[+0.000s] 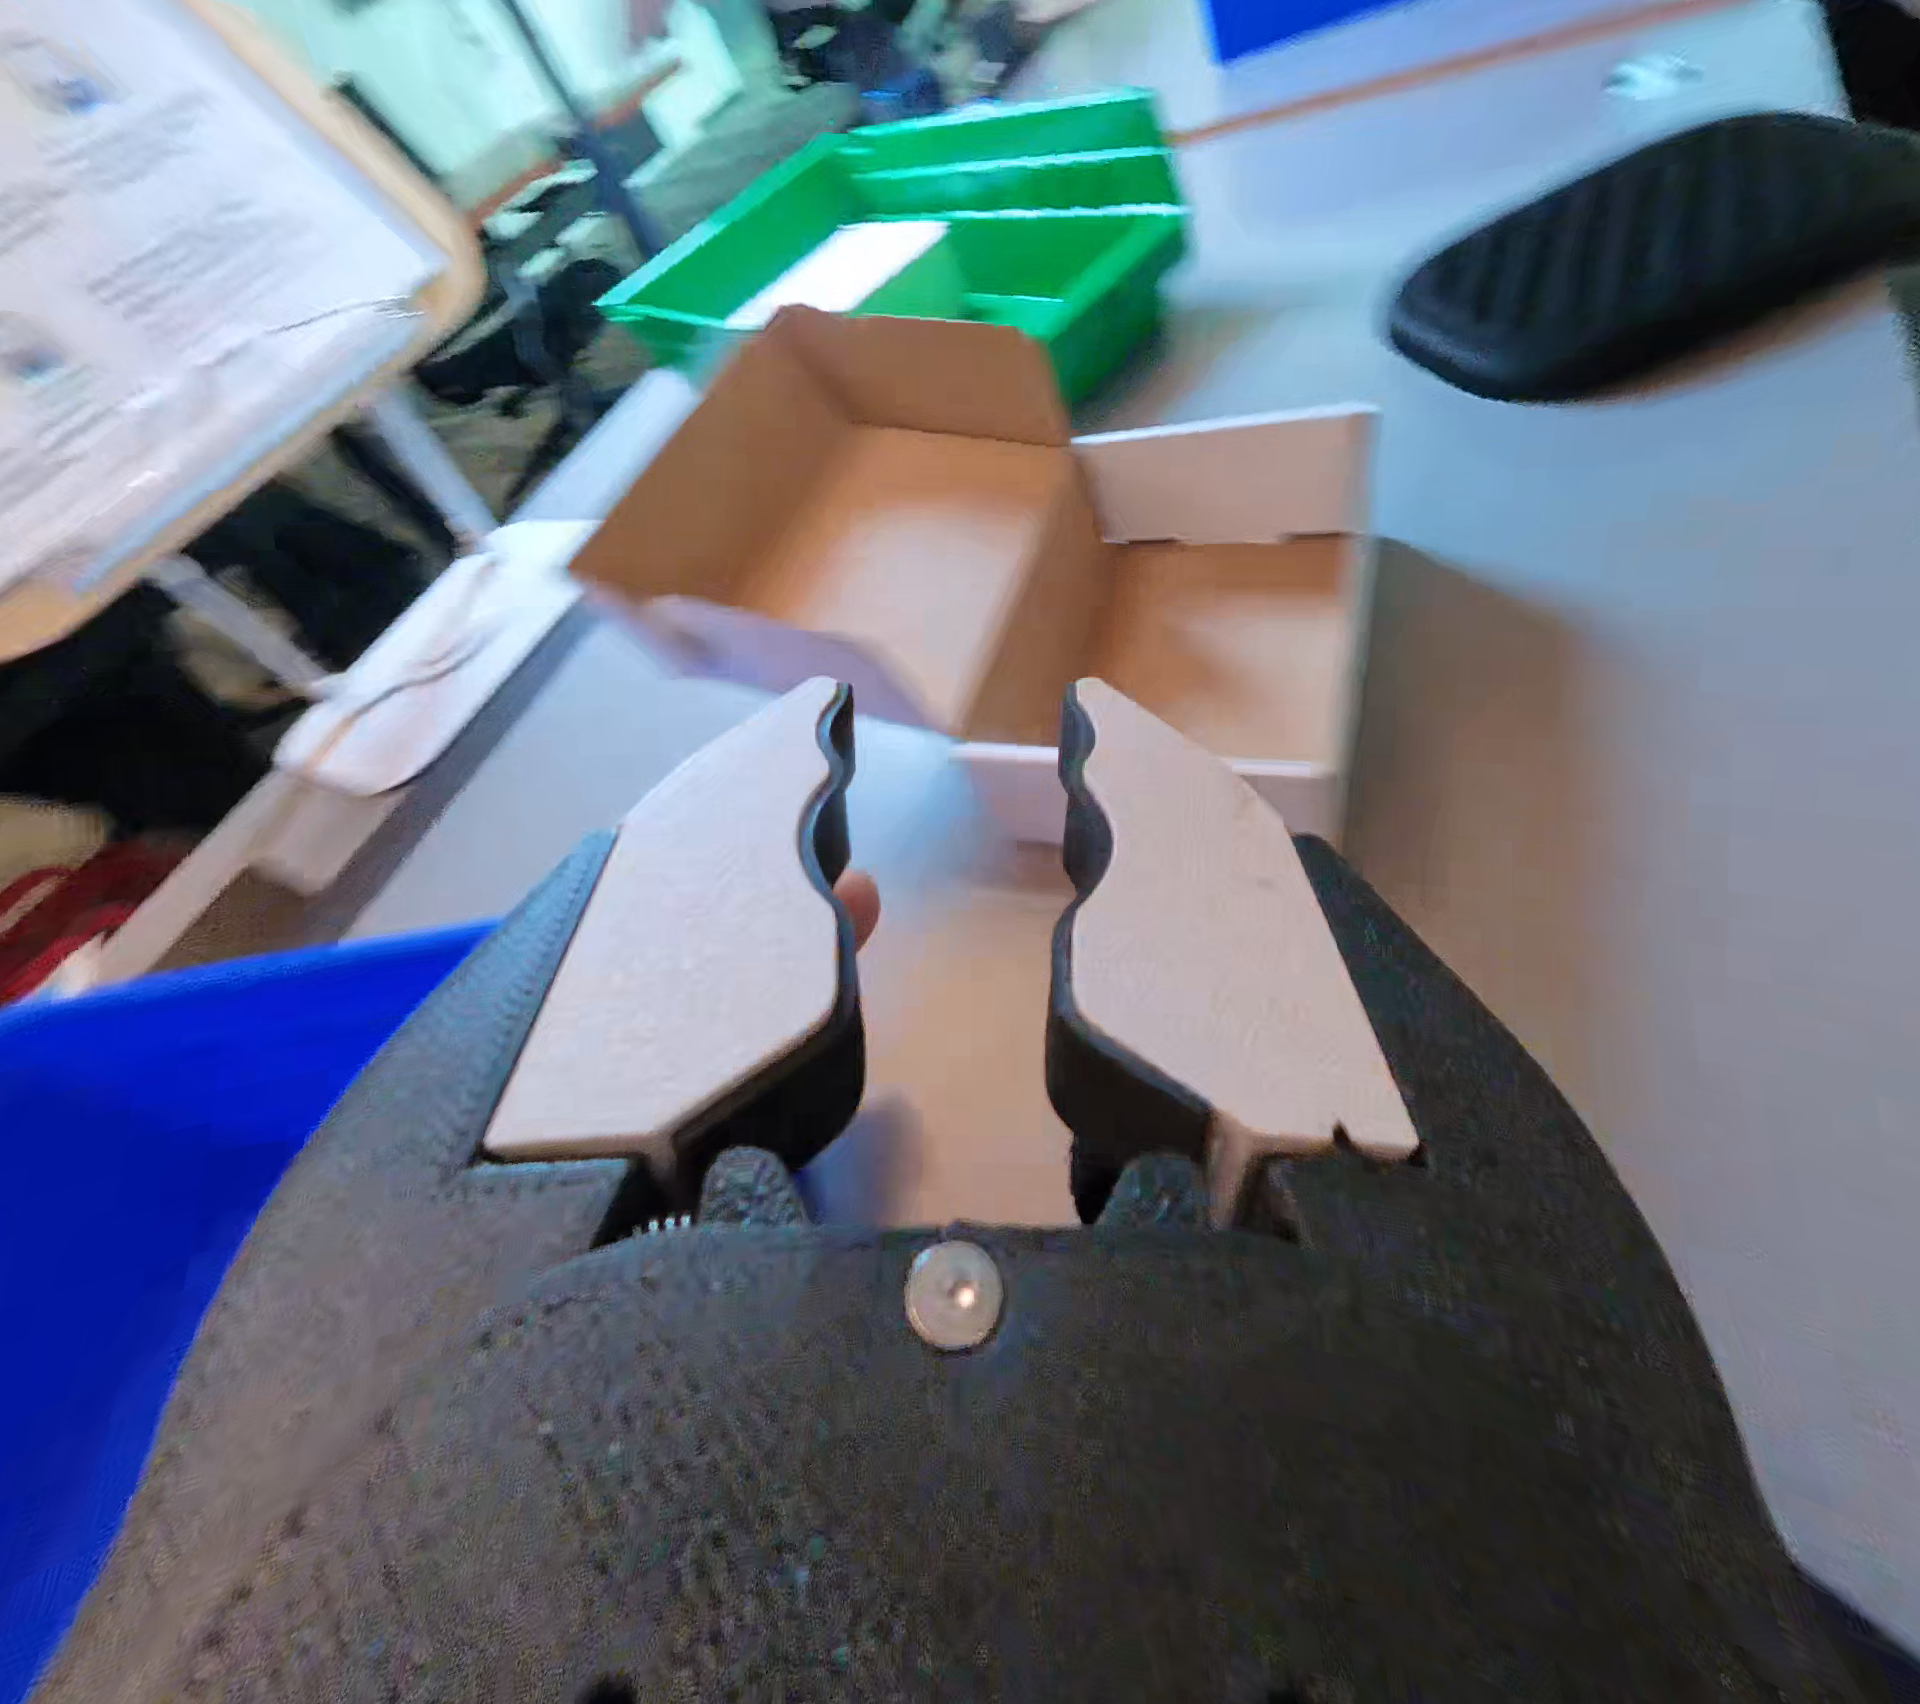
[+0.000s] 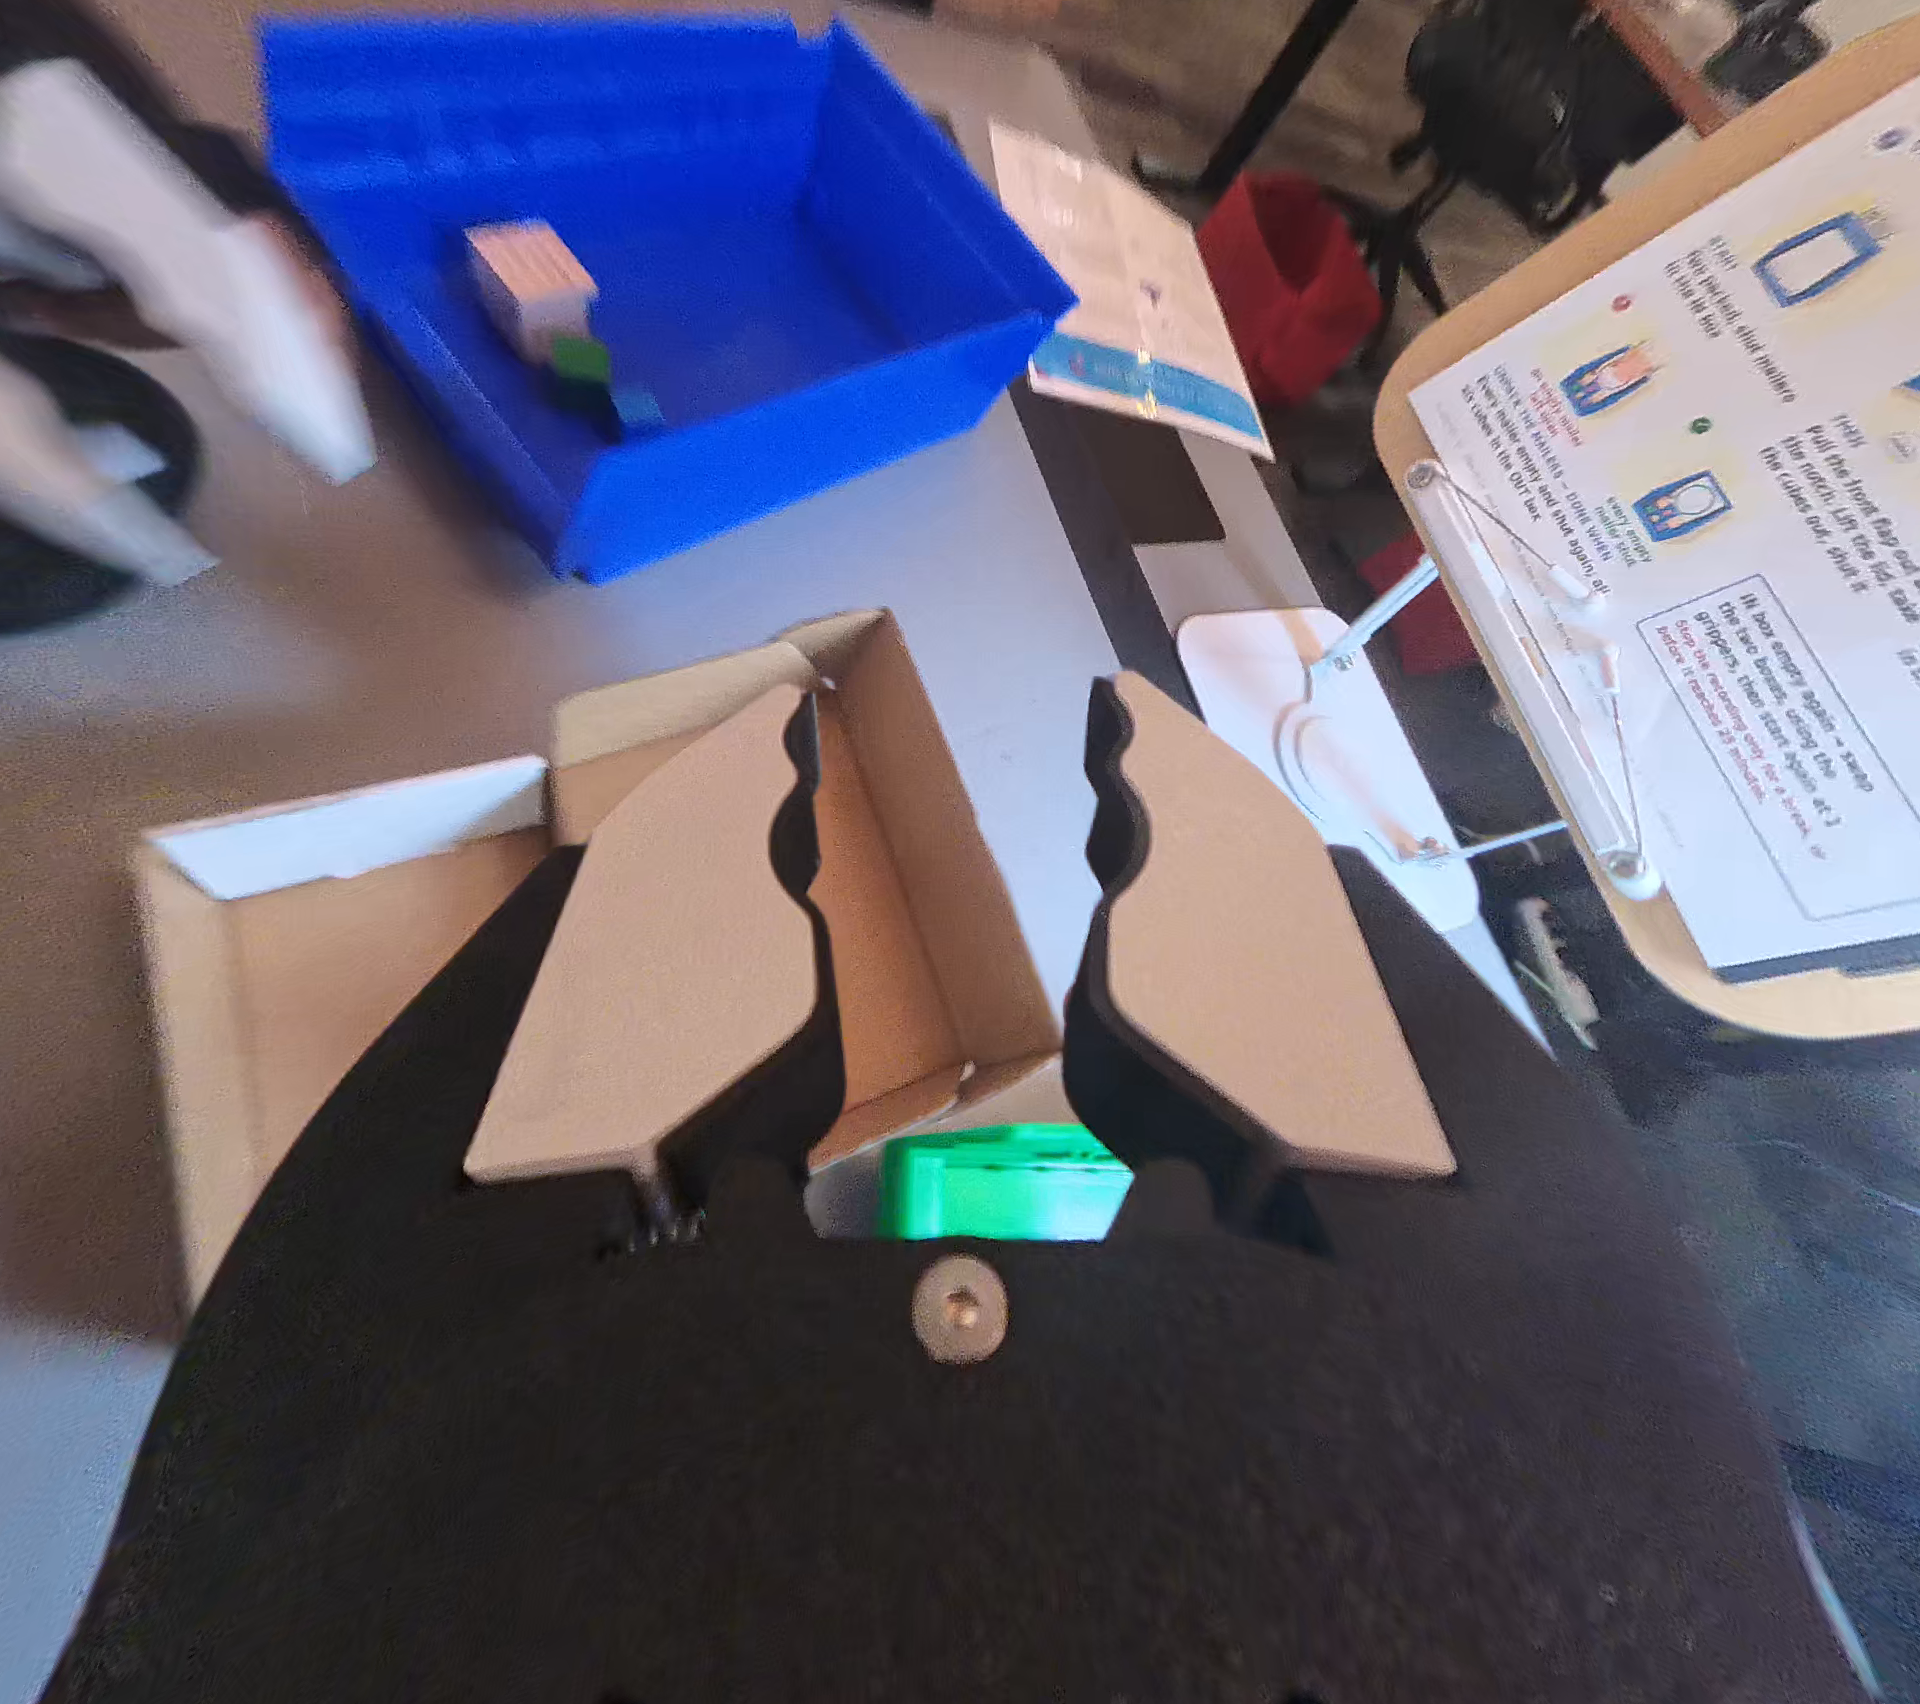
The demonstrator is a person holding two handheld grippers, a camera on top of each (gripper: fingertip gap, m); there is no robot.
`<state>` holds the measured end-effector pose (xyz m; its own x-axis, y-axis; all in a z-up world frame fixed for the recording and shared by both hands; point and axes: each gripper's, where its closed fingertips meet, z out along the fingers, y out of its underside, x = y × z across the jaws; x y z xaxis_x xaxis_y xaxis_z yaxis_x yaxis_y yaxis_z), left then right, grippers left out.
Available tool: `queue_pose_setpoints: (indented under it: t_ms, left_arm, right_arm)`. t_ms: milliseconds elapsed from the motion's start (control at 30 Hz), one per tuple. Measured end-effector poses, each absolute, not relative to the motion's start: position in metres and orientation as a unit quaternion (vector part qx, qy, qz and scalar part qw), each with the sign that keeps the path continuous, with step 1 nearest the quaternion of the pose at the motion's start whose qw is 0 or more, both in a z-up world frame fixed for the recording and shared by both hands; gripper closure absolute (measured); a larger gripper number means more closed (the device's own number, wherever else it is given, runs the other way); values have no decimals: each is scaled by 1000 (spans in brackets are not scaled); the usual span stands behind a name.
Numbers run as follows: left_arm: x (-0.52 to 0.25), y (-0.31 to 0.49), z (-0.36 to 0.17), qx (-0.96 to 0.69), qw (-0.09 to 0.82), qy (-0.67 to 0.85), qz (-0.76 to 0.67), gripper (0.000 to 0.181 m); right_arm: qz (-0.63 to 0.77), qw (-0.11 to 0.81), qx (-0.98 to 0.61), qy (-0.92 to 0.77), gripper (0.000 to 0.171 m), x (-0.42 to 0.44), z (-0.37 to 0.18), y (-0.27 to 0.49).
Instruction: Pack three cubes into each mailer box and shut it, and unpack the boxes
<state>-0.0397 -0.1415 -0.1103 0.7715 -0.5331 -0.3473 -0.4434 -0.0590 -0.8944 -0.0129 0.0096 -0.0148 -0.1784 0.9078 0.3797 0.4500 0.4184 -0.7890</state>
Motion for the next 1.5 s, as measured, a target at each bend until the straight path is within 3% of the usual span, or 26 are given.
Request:
queue_pose_setpoints:
  t_ms: [67, 167, 333, 467, 600, 633, 733, 833, 967, 1067, 1267, 1500]
  left_arm:
    - [-93, -137, -88, -746, 602, 286, -2, 141]
    - [-174, -135, -88, -814, 520, 248, 76, 118]
    - [-259, -149, -147, -928, 274, 235, 93, 105]
    - [-268, -173, -194, -954, 106, 278, 49, 101]
    - [-275, -180, -217, -953, 6, 299, 54, 120]
    - [-275, -181, -221, -949, -12, 309, 56, 136]
    - [-278, -175, -214, -937, -18, 335, 99, 138]
    - [-254, -159, -174, -931, 43, 347, 103, 138]
    - [-184, -134, -112, -902, 134, 398, 98, 139]
    - [-119, -112, -96, -887, 181, 419, 73, 138]
    - [-22, -97, -141, -869, 124, 479, 9, 138]
    - [14, -91, -196, -878, 33, 477, -11, 139]
  right_arm:
    - [301, 440, -471, -702, 123, 13, -9, -1]
    - [334, 438, -480, -683, 123, 50, -22, -12]
    - [350, 452, -513, -641, 128, 102, -67, -17]
    - [372, 446, -549, -600, 127, 128, -102, -17]
    - [393, 445, -566, -572, 131, 144, -122, -13]
    - [393, 446, -568, -569, 132, 148, -126, -11]
    - [401, 447, -574, -556, 134, 156, -131, -8]
    - [406, 455, -575, -546, 135, 160, -134, -5]
    - [388, 457, -583, -548, 135, 160, -148, 2]
    - [384, 462, -582, -548, 135, 161, -149, 1]
    - [400, 434, -583, -559, 130, 164, -153, -20]
    - [414, 408, -576, -575, 126, 163, -161, -43]
